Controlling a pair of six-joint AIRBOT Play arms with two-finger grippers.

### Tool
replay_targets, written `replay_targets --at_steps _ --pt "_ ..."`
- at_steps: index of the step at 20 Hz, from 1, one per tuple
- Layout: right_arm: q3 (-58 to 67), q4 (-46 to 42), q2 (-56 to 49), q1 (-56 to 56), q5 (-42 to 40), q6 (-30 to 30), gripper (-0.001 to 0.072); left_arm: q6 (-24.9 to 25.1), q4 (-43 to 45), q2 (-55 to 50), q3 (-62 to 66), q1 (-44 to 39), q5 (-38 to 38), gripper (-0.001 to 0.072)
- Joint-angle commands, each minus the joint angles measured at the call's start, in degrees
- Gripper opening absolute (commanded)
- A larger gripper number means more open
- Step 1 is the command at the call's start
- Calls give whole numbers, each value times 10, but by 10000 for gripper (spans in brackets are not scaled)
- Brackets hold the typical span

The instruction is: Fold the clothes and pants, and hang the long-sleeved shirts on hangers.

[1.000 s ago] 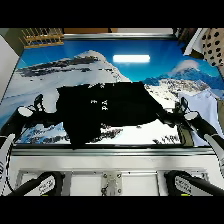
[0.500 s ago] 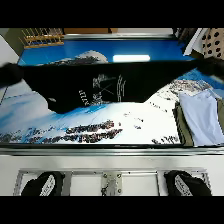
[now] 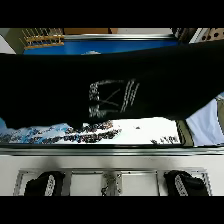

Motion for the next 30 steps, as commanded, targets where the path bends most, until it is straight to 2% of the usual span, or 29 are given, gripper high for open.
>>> replay_targets --at_steps 1,4,8,11,13,16,18,21,24,27,30 --pt "3 -6 9 0 29 2 11 -29 -6 -10 4 0 -4 10" --pt "3 -3 -31 0 91 3 11 -38 -5 -96 4 0 -62 9" --pt "3 -4 -164 2 173 19 11 -22 0 -285 4 -17 -112 10" --pt "3 -5 -305 19 184 19 11 3 -1 -456 4 -50 -93 10" --pt "6 -5 -399 43 157 19 11 24 -2 -557 4 -69 -65 10" --pt "38 -5 -521 80 103 20 12 27 -6 -658 4 -84 8 10" --pt "70 -4 -583 99 65 36 11 27 -5 -702 19 -86 42 10" --pt "87 -4 -622 110 10 55 11 30 -5 -746 62 -86 38 10" --pt "81 -28 -615 108 26 78 10 51 1 -746 70 -73 30 10" --pt "27 -58 -585 110 47 83 10 79 4 -715 14 -51 27 10" --pt "-67 -62 -544 110 34 93 10 96 14 -681 -81 -32 41 10"
